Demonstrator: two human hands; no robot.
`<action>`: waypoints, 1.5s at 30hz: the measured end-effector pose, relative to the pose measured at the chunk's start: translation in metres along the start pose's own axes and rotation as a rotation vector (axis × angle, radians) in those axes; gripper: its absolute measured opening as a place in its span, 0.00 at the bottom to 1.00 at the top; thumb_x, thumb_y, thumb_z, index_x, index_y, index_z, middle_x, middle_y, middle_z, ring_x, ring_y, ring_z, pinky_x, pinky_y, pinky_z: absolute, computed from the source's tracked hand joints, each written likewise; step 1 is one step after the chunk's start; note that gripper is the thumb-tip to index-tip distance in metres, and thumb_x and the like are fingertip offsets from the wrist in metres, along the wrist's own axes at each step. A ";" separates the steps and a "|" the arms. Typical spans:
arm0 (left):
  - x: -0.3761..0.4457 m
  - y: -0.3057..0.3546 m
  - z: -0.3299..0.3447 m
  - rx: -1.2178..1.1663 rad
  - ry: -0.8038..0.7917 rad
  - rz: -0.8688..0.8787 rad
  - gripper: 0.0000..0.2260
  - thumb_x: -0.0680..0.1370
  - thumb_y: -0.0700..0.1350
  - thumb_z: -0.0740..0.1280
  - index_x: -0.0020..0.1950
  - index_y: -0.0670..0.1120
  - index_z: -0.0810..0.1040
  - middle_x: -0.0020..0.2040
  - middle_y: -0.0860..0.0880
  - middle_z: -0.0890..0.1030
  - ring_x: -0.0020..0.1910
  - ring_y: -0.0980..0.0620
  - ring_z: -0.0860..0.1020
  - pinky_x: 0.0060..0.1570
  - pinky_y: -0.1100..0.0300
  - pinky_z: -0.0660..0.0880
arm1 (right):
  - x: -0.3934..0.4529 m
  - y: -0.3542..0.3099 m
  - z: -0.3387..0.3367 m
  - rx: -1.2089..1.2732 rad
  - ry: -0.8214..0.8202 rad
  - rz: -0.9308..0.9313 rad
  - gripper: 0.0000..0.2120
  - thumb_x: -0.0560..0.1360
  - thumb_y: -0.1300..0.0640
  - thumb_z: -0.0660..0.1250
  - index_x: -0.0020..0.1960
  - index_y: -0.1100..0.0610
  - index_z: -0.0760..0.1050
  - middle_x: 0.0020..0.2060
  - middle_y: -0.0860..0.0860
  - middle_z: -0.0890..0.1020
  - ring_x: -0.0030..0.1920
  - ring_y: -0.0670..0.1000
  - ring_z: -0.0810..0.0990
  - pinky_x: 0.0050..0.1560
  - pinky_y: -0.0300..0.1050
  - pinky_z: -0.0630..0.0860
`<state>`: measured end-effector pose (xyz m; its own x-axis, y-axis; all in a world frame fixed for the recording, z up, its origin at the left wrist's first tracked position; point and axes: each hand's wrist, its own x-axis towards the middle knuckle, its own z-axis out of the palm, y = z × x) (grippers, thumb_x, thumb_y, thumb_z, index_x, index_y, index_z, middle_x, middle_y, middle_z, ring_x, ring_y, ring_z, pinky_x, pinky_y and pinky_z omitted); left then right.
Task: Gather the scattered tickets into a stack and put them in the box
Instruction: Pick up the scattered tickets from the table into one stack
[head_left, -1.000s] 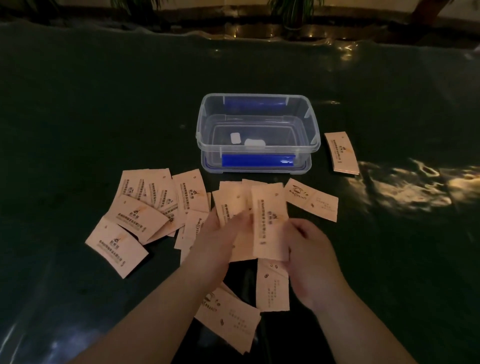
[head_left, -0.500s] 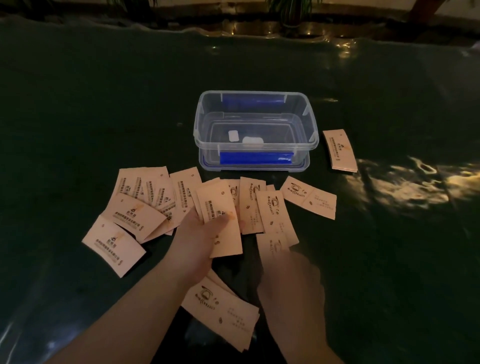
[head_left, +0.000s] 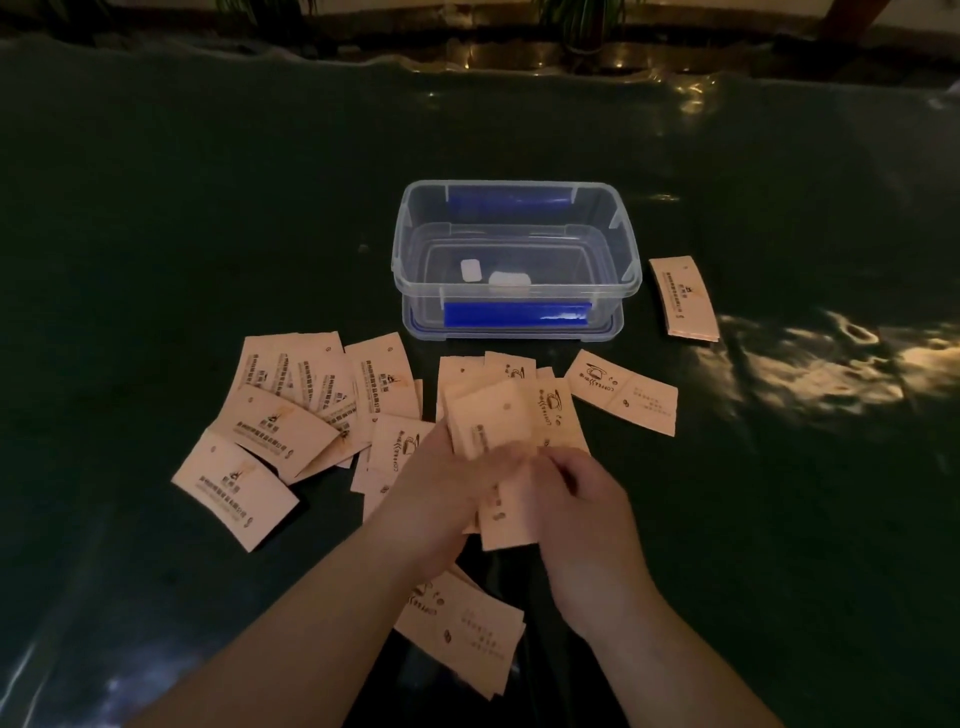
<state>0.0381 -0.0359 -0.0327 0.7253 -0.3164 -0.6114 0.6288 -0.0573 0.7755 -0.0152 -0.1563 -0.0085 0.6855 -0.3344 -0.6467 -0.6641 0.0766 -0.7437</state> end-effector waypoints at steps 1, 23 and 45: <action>0.001 0.000 -0.001 0.017 0.009 -0.001 0.14 0.78 0.42 0.72 0.62 0.55 0.83 0.57 0.51 0.88 0.58 0.47 0.86 0.63 0.38 0.78 | 0.005 0.003 0.003 -0.044 0.005 -0.038 0.06 0.82 0.48 0.62 0.50 0.42 0.78 0.48 0.44 0.82 0.43 0.44 0.83 0.42 0.42 0.82; 0.017 0.007 -0.014 -0.174 0.164 -0.034 0.14 0.82 0.41 0.67 0.64 0.56 0.78 0.52 0.49 0.90 0.53 0.46 0.87 0.61 0.38 0.79 | 0.027 0.004 -0.021 0.023 -0.017 -0.011 0.25 0.77 0.45 0.68 0.72 0.40 0.66 0.60 0.41 0.76 0.62 0.50 0.75 0.64 0.58 0.73; 0.030 0.015 -0.037 -0.269 0.238 -0.028 0.10 0.83 0.38 0.65 0.58 0.53 0.80 0.49 0.45 0.90 0.48 0.44 0.88 0.45 0.45 0.84 | 0.082 -0.001 0.028 -0.887 0.269 -0.420 0.30 0.77 0.38 0.63 0.74 0.49 0.63 0.69 0.51 0.66 0.68 0.53 0.64 0.62 0.48 0.66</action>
<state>0.0798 -0.0108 -0.0447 0.7315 -0.0869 -0.6763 0.6780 0.1989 0.7077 0.0500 -0.1576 -0.0658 0.8972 -0.3825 -0.2207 -0.4415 -0.7837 -0.4368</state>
